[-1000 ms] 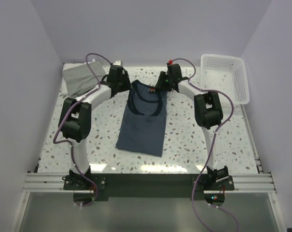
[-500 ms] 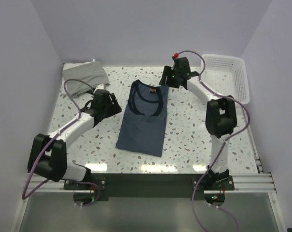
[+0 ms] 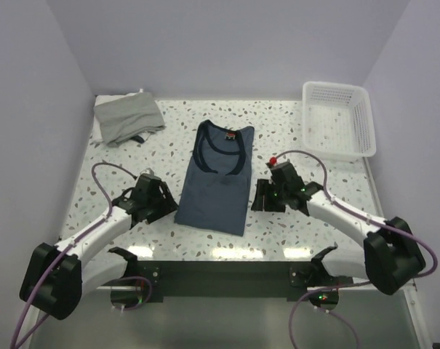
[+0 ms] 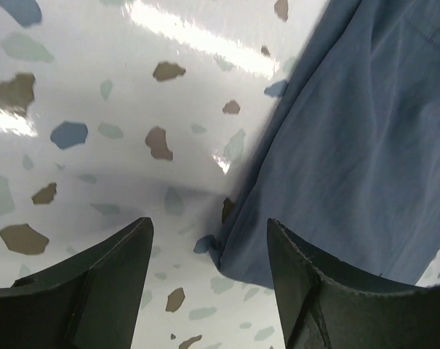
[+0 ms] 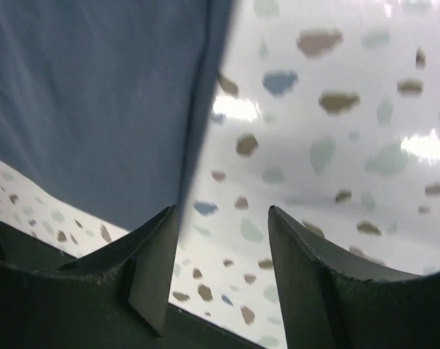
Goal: Fold and stack the tank tops
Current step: Fold the tank top
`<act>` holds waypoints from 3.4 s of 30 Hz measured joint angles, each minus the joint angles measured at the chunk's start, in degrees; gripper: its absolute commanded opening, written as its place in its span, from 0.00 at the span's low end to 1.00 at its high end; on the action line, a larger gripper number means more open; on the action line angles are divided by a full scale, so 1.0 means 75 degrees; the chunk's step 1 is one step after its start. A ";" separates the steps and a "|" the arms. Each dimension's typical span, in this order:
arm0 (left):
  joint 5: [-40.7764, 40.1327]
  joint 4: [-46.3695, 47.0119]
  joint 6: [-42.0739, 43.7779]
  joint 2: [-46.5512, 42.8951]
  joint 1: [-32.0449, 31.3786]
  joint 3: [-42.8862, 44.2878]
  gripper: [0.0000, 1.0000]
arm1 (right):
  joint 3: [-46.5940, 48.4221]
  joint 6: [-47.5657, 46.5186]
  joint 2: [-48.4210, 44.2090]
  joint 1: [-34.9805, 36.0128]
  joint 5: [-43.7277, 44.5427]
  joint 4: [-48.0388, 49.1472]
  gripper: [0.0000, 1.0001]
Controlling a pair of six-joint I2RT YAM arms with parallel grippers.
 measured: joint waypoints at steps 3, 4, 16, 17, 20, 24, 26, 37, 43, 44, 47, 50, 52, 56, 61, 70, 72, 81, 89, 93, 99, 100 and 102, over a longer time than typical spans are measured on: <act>0.0163 -0.0117 -0.0192 -0.0082 -0.0184 -0.0163 0.67 | -0.0866 0.0402 -0.0839 0.0265 0.0003 -0.0207 0.55; 0.0216 -0.0172 -0.0245 -0.0125 -0.0233 -0.0219 0.66 | -0.1037 0.0542 -0.1040 0.0388 0.0003 -0.0230 0.54; 0.0670 0.0233 -0.0851 -0.0393 -0.0399 -0.0740 0.49 | -0.2008 0.2130 -0.1023 0.1961 -0.0149 0.0583 0.51; 0.0723 0.0370 -0.0886 -0.0338 -0.0408 -0.0761 0.47 | -0.2008 0.2218 -0.0988 0.2066 -0.0117 0.0691 0.51; 0.0883 0.0726 -0.0965 -0.0160 -0.0455 -0.0804 0.42 | -0.2113 0.2524 -0.0930 0.2273 -0.0119 0.1055 0.51; 0.0973 0.0970 -0.0994 -0.0131 -0.0490 -0.0918 0.34 | -0.2244 0.2917 -0.0930 0.2343 -0.0096 0.1411 0.52; 0.0997 0.1037 -0.0985 -0.0131 -0.0490 -0.0965 0.29 | -0.2282 0.3092 -0.0921 0.2366 -0.0055 0.1536 0.51; 0.1189 0.1518 -0.0976 -0.0105 -0.0542 -0.1215 0.11 | -0.2361 0.3803 -0.0172 0.2626 0.0198 0.2853 0.31; 0.1230 0.1553 -0.0909 -0.0198 -0.0568 -0.1276 0.00 | -0.2363 0.3803 -0.0204 0.2728 0.0612 0.2643 0.02; 0.1230 0.1507 -0.0889 -0.0230 -0.0586 -0.1276 0.00 | -0.2320 0.3771 -0.0262 0.2774 0.0723 0.2463 0.00; 0.1212 0.1172 -0.0772 -0.0425 -0.0638 -0.1256 0.00 | -0.2060 0.3465 -0.0455 0.2940 0.1035 0.1722 0.00; 0.1142 0.0600 -0.0711 -0.0787 -0.0656 -0.1160 0.00 | -0.1585 0.3171 -0.0565 0.3369 0.1294 0.1032 0.00; 0.0985 0.0117 -0.0705 -0.1227 -0.0653 -0.1023 0.00 | -0.1207 0.3019 -0.0606 0.3841 0.1489 0.0702 0.00; 0.0670 -0.0895 -0.0708 -0.2194 -0.0656 -0.0501 0.00 | -0.0647 0.2879 -0.0740 0.4721 0.1874 0.0117 0.00; 0.0417 -0.1725 -0.0694 -0.2783 -0.0656 0.0443 0.00 | 0.0041 0.2745 -0.0962 0.5301 0.2232 -0.0664 0.00; -0.0198 -0.1862 -0.0460 -0.1716 -0.0653 0.2203 0.00 | 0.1731 0.2122 -0.0723 0.5149 0.2783 -0.1527 0.00; -0.0248 -0.1655 -0.0370 -0.1107 -0.0653 0.2570 0.00 | 0.2043 0.1935 -0.0460 0.4887 0.2774 -0.1580 0.00; -0.0265 -0.0286 -0.0052 0.1457 -0.0580 0.4520 0.00 | 0.2900 0.1067 0.0181 0.3142 0.2477 -0.1617 0.00; 0.0087 0.0784 0.0230 0.4033 -0.0271 0.6429 0.00 | 0.3631 0.0391 0.1128 0.1288 0.1609 -0.1311 0.00; 0.0463 0.1198 0.0420 0.5689 -0.0169 0.7705 0.00 | 0.3893 0.0105 0.1883 0.0280 0.1172 -0.1026 0.02; 0.1772 0.2337 0.0766 0.8346 0.0012 0.9786 0.57 | 0.4482 -0.0149 0.3620 -0.1157 0.0592 -0.0318 0.12; 0.2028 0.2553 0.0813 0.8746 0.0050 1.0069 0.69 | 0.4572 -0.0163 0.3931 -0.1335 0.0507 -0.0178 0.22; 0.2448 0.2833 0.0842 0.9329 0.0125 1.0471 0.80 | 0.4765 -0.0175 0.4479 -0.1612 0.0460 -0.0102 0.34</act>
